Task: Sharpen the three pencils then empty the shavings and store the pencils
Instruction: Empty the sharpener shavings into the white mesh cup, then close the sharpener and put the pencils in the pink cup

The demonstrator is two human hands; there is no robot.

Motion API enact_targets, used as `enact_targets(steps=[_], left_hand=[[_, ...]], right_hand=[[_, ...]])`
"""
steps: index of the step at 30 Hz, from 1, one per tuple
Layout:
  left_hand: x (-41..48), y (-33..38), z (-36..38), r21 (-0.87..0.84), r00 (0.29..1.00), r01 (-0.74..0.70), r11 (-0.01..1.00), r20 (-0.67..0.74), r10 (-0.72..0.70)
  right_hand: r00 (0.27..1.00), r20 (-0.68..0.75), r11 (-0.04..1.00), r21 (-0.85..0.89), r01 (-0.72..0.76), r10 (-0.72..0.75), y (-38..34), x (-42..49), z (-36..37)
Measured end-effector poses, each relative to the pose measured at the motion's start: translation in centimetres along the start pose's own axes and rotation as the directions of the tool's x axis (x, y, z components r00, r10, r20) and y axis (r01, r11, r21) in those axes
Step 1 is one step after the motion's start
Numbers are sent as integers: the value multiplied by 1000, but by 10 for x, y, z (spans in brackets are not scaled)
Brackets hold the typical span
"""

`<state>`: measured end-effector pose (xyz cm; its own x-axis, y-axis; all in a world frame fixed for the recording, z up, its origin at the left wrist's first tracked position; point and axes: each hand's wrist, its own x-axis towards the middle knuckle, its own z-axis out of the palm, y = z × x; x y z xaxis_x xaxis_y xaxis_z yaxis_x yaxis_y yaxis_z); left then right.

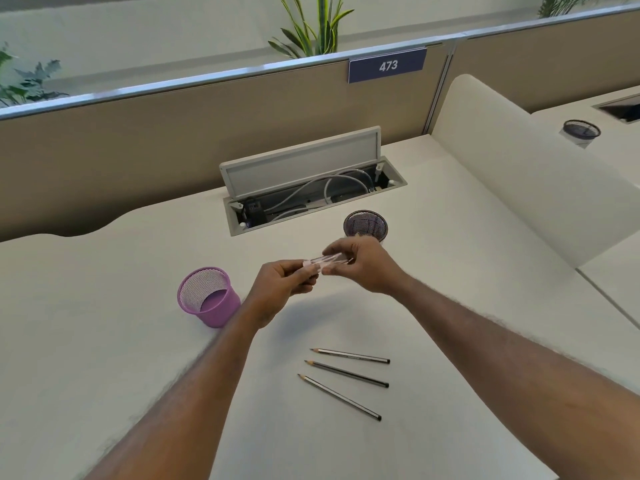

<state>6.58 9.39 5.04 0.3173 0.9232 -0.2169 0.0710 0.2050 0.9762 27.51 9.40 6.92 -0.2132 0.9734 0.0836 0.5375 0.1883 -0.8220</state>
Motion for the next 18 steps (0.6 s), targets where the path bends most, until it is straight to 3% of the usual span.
enact_targets(steps=[3, 14, 18], left_hand=[[-7, -9, -3, 58, 999, -24, 998, -20, 25], [-19, -25, 2, 462, 959, -195, 865, -94, 266], [-18, -36, -4, 486, 964, -159, 859, -112, 242]], right_hand=[[996, 70, 992, -117, 53, -45, 1, -5, 8], [998, 58, 998, -58, 14, -10, 12, -16, 25], [998, 61, 990, -144, 6, 3, 24, -21, 31]])
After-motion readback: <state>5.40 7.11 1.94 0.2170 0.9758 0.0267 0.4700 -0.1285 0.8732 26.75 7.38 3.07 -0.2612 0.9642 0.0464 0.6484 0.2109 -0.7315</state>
